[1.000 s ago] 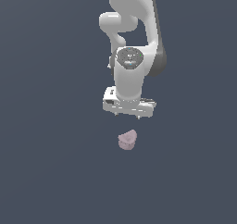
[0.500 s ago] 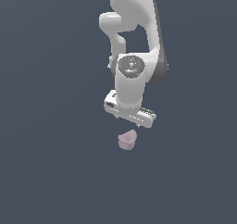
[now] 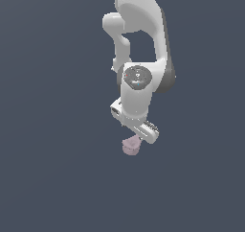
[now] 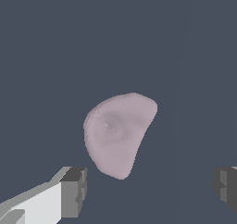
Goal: Pick up the object and move it to a goal position.
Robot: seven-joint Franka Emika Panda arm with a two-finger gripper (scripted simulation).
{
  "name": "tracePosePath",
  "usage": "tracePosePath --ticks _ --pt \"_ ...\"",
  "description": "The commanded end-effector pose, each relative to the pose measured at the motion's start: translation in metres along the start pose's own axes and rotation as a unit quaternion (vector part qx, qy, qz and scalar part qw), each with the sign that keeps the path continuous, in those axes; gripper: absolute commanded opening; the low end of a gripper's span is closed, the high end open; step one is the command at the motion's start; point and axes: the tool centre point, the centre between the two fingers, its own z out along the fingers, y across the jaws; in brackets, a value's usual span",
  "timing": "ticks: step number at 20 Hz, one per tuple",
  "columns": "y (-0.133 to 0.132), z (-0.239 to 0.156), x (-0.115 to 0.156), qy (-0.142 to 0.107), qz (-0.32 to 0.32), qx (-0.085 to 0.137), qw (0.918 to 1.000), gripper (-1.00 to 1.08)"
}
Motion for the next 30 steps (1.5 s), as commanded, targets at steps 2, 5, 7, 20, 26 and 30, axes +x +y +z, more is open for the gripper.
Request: tracePosePath --ticks 2,5,7,20,26,30 --pt "-0.005 0.004 0.005 0.003 0.046 0.000 0.9989 1.00" --pt "-0.010 0.008 0.009 0.006 0.085 0.000 0.9964 1.00" --pt "-0.013 0.011 0.011 0.008 0.108 0.000 0.9941 1.00" --pt "-0.023 0.019 0.019 0.015 0.196 0.002 0.9805 1.00" --pt "-0.024 0.020 0.019 0.016 0.199 0.002 0.9799 1.00" --pt "-0.024 0.031 0.019 0.016 0.199 0.002 0.9798 1.00"
